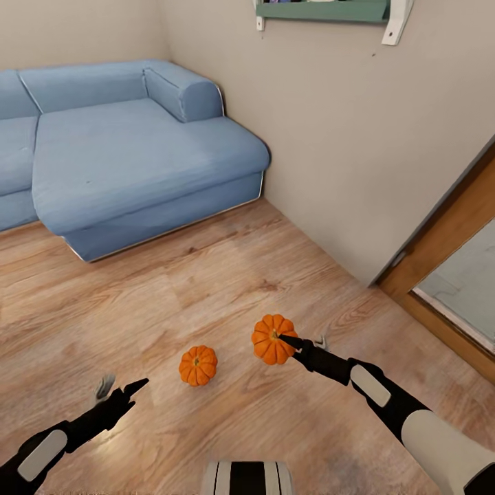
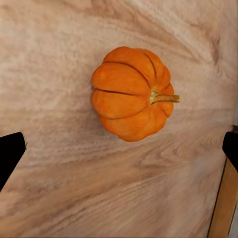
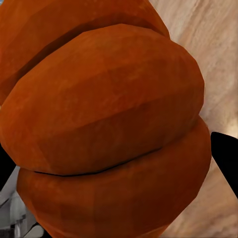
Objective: Place each of the two pumpkins and all three candles from the living room inside a cabinet in the living room (use any cabinet), then make sure every cabinet is closed, and position the cauldron so it is next to a table in the living room.
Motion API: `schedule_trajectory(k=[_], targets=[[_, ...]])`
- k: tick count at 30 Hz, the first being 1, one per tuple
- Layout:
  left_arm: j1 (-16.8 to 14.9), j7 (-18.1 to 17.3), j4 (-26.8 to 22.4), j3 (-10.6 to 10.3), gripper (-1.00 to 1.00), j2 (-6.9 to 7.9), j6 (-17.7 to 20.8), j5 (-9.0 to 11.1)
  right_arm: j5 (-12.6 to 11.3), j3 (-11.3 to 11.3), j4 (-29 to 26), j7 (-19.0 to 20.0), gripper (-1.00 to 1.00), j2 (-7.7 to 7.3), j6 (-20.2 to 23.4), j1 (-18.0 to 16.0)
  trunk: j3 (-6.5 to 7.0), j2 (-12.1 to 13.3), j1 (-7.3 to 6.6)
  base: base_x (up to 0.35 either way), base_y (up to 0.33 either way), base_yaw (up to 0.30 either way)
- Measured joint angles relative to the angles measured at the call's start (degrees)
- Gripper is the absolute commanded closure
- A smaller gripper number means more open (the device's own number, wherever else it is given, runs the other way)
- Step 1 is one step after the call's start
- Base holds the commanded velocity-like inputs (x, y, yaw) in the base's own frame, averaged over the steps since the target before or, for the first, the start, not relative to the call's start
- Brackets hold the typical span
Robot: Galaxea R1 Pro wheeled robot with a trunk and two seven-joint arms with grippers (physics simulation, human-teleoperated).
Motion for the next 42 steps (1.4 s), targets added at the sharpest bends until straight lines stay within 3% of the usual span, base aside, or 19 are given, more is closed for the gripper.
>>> schedule_trajectory(k=[11,16,21,27,42], targets=[[0.0,-2.7,-0.1,0.0,-1.00,0.39,0.0,-0.1,-2.3,-0.1,-3.0,0.1,1.00,0.04,2.3,-0.5,-2.44,-0.1,0.28,0.000,0.000,0.000],[0.0,-2.9,-0.1,0.0,-1.00,0.39,-0.1,0.0,-2.6,-0.2,-3.0,2.3,1.00,-0.04,2.1,-0.5,-3.55,-0.2,0.41,0.000,0.000,0.000],[0.1,-3.0,-1.0,-0.3,-1.00,-0.08,0.1,0.7,-1.8,0.5,-1.8,4.5,1.00,-0.45,2.7,-0.7,-3.55,-0.2,0.41,0.000,0.000,0.000],[0.0,-4.9,-2.9,-0.3,-1.00,-2.00,0.3,0.2,-1.7,0.5,-2.4,7.2,1.00,-0.29,3.1,-1.0,-3.55,-0.2,0.41,0.000,0.000,0.000],[0.0,-9.7,-7.7,-0.4,-1.00,-2.14,0.1,-0.1,-1.6,0.7,-2.7,13.7,1.00,-0.63,4.1,-1.1,-3.55,-0.2,0.41,0.000,0.000,0.000]])
